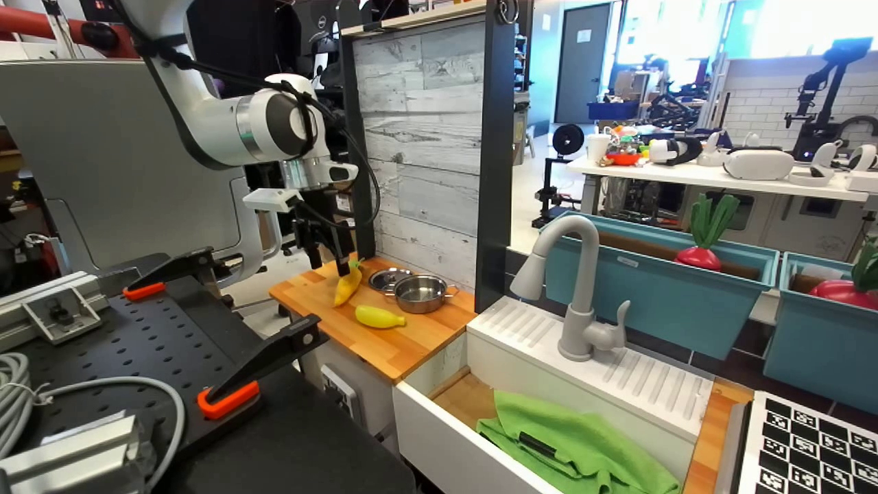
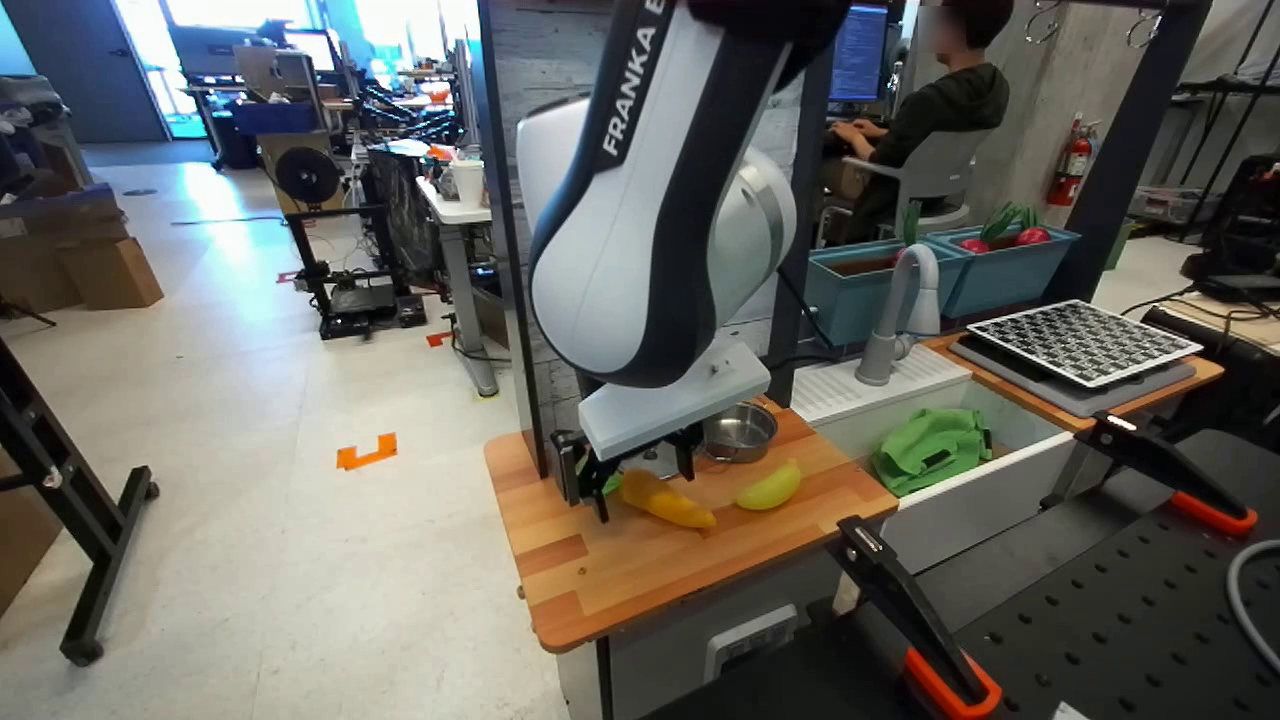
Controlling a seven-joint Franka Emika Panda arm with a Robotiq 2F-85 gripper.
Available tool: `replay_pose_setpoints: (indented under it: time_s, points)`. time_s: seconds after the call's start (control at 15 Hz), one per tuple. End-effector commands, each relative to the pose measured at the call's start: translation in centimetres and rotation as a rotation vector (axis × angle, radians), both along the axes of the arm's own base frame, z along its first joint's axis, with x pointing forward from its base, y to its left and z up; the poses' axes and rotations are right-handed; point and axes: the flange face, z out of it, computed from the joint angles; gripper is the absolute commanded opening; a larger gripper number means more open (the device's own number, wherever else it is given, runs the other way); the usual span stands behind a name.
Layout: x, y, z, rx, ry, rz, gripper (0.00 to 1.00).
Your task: Put the yellow object inside the pot
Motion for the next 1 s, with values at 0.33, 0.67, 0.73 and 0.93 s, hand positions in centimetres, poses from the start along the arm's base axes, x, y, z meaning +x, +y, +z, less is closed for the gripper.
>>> replay_pose_setpoints:
  time_s: [0.33,0.67,0.73,0.93]
  points:
    - [3.2,-0.8,-3.7,0.034,0.013,-0.004,0.68]
    - [3.8,-0.6,-2.9,0.065,-0.005,-0.003,0.27]
    - [3.7,-0.6,-2.5,0.067,-0.007,0.0,0.2]
    - [3.1,-0.5,-1.8,0.066,-0.004,0.013,0.02]
